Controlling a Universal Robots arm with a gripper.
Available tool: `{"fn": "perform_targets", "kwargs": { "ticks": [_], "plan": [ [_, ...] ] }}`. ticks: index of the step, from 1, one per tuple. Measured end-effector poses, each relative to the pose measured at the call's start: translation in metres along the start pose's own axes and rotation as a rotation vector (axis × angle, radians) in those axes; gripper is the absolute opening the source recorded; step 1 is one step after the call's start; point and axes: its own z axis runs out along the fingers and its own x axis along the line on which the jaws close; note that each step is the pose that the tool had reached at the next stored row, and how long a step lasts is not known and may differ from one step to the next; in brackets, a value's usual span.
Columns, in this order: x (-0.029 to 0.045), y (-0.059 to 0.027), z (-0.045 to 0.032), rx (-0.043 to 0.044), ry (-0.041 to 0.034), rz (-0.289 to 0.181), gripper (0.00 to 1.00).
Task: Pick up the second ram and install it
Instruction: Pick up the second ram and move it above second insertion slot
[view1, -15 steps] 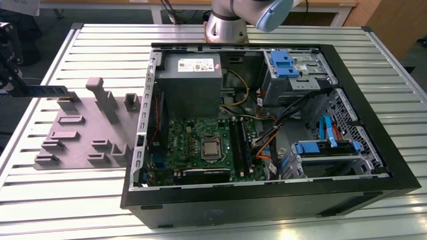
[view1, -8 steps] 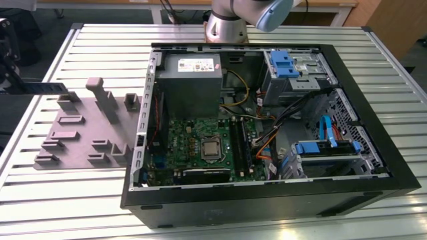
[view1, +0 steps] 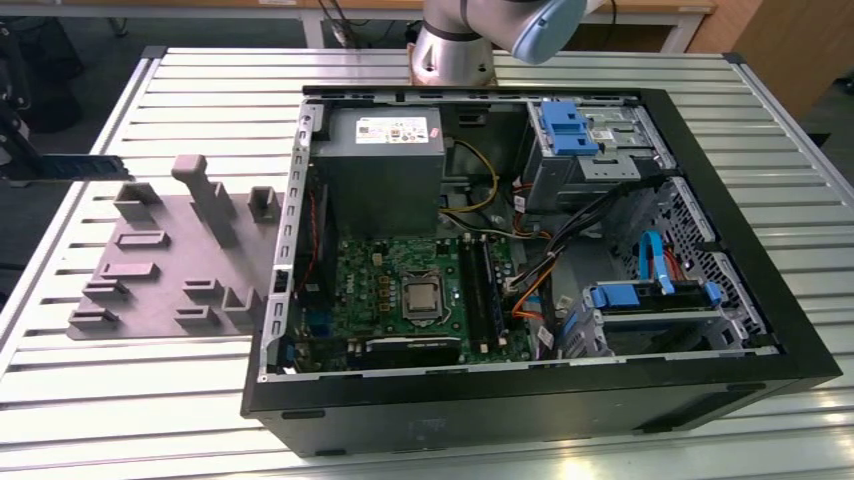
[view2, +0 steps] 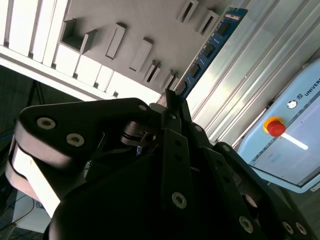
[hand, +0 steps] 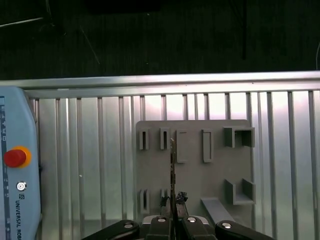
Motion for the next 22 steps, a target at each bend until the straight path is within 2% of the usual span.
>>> {"fn": "perform_targets", "kwargs": {
  "ticks": [10, 22],
  "plan": [
    [0.0000, 0.0002, -0.0161, 0.0001, 0.0000, -0.001, 0.14],
    [-0.0002, -0.0007, -0.0176, -0.0002, 0.0002, -0.012, 0.14]
  ]
}}
